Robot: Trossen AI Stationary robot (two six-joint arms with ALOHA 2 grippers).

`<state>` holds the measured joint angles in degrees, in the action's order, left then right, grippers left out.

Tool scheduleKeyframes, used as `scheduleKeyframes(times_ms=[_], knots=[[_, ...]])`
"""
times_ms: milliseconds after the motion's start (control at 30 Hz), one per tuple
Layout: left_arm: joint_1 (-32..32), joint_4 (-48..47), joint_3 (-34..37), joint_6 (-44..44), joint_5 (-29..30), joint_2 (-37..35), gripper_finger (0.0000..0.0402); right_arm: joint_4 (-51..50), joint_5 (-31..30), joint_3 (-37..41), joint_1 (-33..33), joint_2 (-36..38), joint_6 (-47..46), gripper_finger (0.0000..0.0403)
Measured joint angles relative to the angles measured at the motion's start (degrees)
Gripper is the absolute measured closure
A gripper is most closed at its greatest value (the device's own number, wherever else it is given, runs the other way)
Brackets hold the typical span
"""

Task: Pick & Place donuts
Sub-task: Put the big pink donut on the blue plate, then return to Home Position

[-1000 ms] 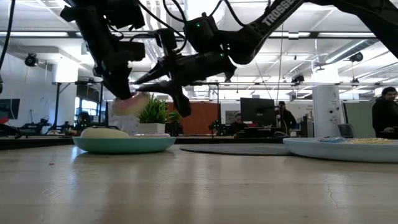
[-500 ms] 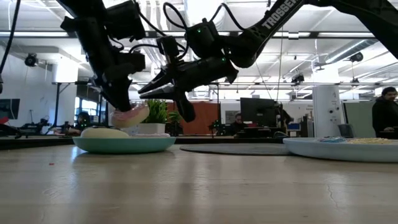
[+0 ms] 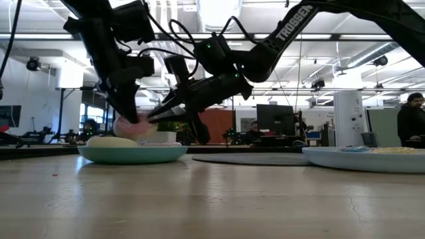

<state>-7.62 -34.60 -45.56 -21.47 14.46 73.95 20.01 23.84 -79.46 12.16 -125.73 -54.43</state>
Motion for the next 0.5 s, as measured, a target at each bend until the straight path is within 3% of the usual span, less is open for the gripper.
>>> scheduleKeyframes(times_ms=[133, 367, 500], knots=[[0.0, -1.63, 0.02, -0.2, 0.13, -0.02, 0.0272, 0.96, 0.02, -0.02, 0.15, 0.11, -0.21, 0.0369], [0.02, -1.96, -0.22, 0.43, 2.09, -0.04, 0.0196, 1.53, 0.01, -0.02, 0.5, 0.11, -0.99, 0.0369], [0.29, -2.55, -1.17, 2.73, 1.45, -0.04, 0.0183, 1.75, 0.02, -0.02, 0.5, 0.11, -1.03, 0.0369]])
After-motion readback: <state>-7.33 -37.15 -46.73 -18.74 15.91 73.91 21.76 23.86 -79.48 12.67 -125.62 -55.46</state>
